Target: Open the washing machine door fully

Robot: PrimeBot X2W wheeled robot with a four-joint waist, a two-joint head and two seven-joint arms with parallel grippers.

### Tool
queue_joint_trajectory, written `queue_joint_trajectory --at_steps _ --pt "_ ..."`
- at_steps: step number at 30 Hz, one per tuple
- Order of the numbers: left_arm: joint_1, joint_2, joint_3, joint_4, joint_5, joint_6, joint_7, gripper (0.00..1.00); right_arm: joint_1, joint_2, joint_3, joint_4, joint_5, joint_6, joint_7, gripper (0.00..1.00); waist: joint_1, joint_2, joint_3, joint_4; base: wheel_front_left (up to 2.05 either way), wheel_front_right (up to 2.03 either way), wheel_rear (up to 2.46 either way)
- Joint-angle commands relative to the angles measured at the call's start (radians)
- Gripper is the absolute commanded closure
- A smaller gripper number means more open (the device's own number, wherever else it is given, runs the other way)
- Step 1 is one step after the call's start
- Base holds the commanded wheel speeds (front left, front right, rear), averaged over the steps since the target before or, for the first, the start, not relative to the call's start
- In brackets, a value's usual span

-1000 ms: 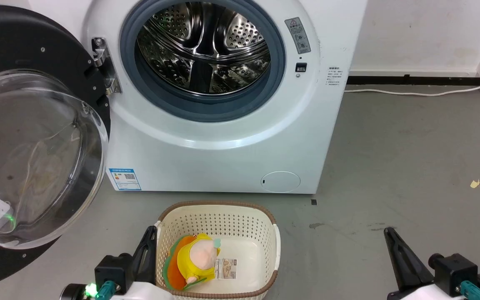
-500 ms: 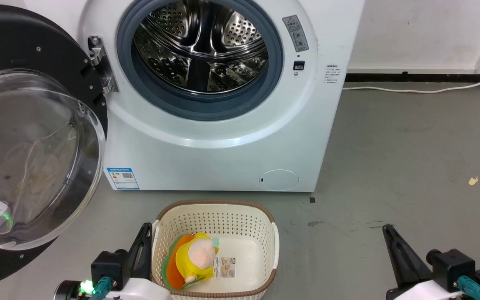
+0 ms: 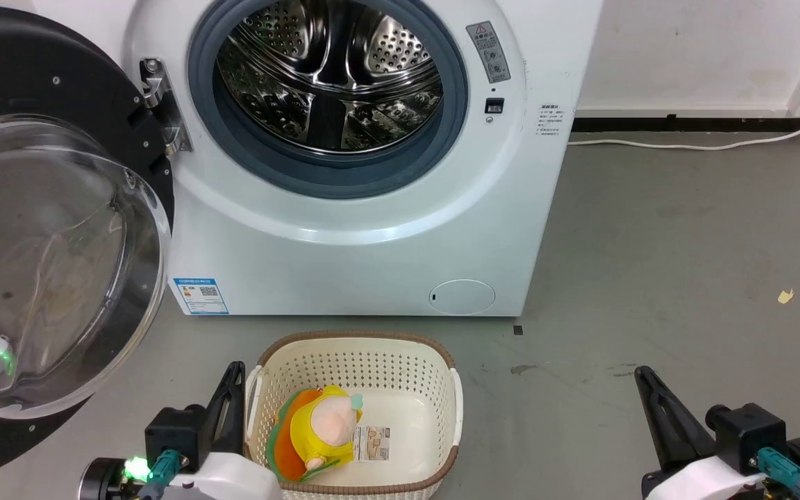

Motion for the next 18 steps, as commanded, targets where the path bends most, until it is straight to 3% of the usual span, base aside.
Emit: queue_joint_trajectory --at_steps 1,18 --pt "-0.011 -0.007 0.005 -0.008 0.009 -0.003 0.005 1.00 -0.019 0.004 0.002 -0.007 -0.004 0.001 0.004 1.00 0.0000 0.0000 0.000 0.000 0.00 0.00 0.00" --pt "-0.018 -0.014 0.033 -0.031 0.040 -0.012 0.040 1.00 -0.038 0.004 0.006 -0.017 -0.017 0.001 0.038 1.00 -0.0001 0.0000 0.008 -0.008 0.00 0.00 0.00"
